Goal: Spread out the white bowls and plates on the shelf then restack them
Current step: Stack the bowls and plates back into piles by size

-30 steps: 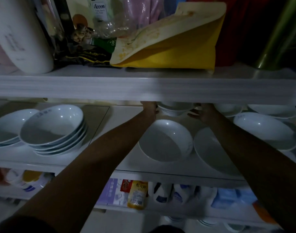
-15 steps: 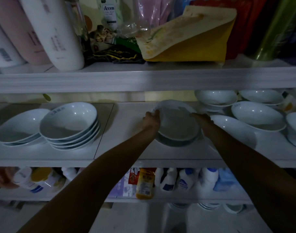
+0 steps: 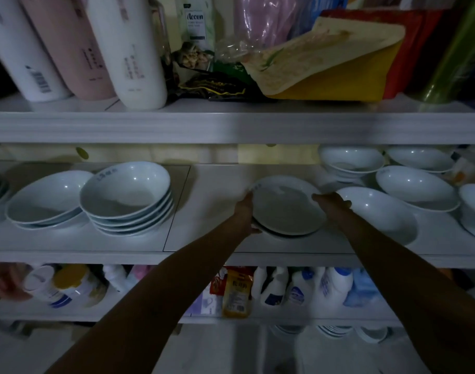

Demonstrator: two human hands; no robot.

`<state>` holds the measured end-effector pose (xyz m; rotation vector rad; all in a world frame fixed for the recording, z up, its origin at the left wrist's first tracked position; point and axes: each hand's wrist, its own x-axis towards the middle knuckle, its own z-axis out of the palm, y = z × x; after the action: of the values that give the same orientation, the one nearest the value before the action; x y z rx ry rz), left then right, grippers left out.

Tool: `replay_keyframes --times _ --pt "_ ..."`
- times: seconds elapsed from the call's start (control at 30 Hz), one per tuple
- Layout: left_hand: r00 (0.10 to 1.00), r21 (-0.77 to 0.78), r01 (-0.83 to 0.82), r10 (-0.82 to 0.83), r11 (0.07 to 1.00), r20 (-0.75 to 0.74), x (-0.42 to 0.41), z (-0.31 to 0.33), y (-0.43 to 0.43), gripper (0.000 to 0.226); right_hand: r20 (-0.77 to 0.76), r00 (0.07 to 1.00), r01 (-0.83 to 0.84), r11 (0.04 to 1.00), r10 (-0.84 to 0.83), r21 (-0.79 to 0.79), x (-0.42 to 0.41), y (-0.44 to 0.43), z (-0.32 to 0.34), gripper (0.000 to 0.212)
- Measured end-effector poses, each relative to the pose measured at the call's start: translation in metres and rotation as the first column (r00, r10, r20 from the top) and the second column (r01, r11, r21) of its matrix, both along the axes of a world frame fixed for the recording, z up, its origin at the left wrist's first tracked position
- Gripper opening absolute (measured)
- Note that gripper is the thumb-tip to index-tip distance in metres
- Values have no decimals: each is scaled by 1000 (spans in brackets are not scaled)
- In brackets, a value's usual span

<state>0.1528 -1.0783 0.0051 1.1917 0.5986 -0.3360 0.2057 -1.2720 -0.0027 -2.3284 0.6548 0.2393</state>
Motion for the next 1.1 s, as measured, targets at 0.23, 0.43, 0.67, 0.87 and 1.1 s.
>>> replay_keyframes --times 0.23,0.43,0.67,0.87,1.1 --pt "991 -45 -132 130 990 -43 -17 2 33 55 22 998 -59 997 58 47 -10 35 -1 61" --pt "971 -105 -228 233 968 43 -34 -6 77 55 91 994 -92 902 59 423 -20 79 -5 57" --pt "902 -177 -302 341 937 264 -41 -10 110 51 130 988 -154 694 87 704 -29 118 -6 55" --pt "940 219 -306 258 927 225 -35 -3 112 56 150 981 -195 680 126 707 -35 129 -4 51" --pt "973 955 -221 -22 199 230 -37 2 68 56 265 962 -75 873 -63 481 -30 75 8 43"
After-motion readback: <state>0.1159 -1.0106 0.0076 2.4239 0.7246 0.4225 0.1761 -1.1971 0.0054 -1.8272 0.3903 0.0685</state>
